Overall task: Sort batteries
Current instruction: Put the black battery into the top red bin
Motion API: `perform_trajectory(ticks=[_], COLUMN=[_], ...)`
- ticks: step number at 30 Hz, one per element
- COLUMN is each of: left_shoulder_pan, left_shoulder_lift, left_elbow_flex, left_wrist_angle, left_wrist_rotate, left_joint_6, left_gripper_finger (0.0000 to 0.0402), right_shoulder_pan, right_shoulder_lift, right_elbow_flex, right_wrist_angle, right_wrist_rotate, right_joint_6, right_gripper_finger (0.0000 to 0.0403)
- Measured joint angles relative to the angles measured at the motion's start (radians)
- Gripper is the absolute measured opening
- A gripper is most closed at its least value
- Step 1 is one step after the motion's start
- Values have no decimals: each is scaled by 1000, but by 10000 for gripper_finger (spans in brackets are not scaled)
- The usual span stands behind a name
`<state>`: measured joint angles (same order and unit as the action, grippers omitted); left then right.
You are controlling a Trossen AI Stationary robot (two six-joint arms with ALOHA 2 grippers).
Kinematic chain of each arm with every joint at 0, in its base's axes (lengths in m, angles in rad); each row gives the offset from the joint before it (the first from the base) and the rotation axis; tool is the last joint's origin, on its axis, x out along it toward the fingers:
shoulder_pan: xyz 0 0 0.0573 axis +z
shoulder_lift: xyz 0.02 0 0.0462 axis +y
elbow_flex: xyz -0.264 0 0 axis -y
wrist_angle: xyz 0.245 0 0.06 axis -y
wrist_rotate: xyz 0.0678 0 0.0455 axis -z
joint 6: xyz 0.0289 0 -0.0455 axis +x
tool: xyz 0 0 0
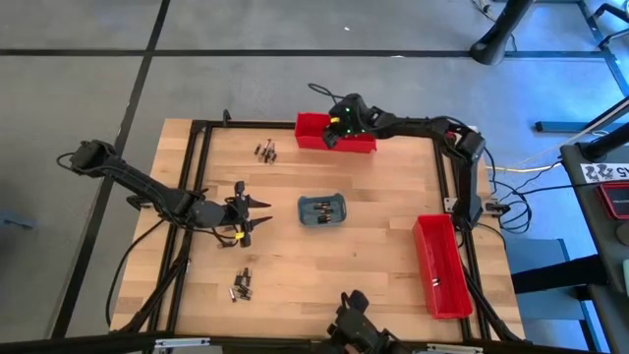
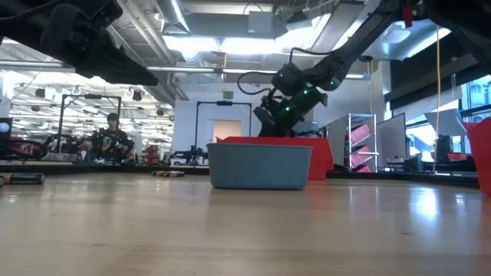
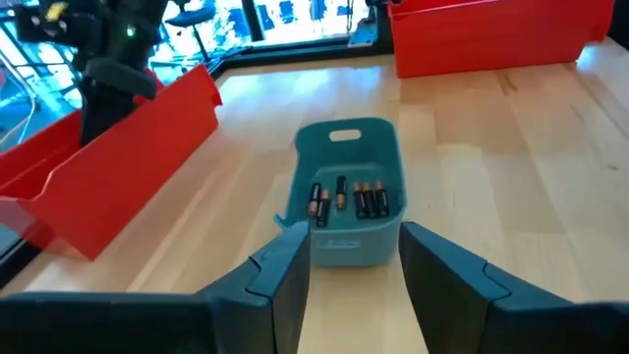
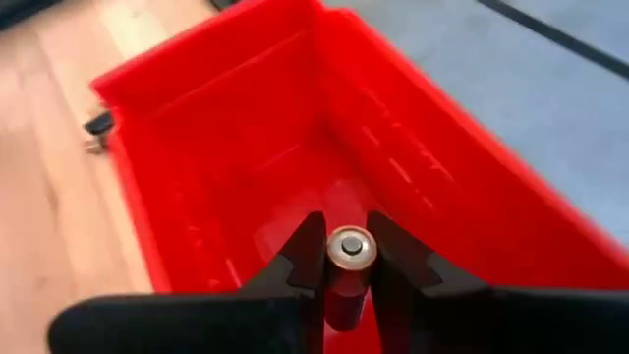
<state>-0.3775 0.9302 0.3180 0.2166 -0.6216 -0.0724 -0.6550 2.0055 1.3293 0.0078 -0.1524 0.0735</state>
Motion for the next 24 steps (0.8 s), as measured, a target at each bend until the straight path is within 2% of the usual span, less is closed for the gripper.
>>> perform_trajectory(ticks=[13, 24], left_shoulder_pan=[0, 0], left_shoulder_lift=[0, 0], left_elbow_flex=[0, 0], left_wrist_angle=[-1, -1], left_wrist_rotate=[0, 0], left_joint_6=[-11, -11], left_gripper_finger=[148, 148], right_shoulder_pan=[0, 0], right_shoulder_lift=[3, -106], right_elbow_flex=[1, -2], right_wrist_angle=[-36, -68], right_wrist_rotate=[13, 21], right_joint_6=[1, -13], right_gripper_finger=[89, 181])
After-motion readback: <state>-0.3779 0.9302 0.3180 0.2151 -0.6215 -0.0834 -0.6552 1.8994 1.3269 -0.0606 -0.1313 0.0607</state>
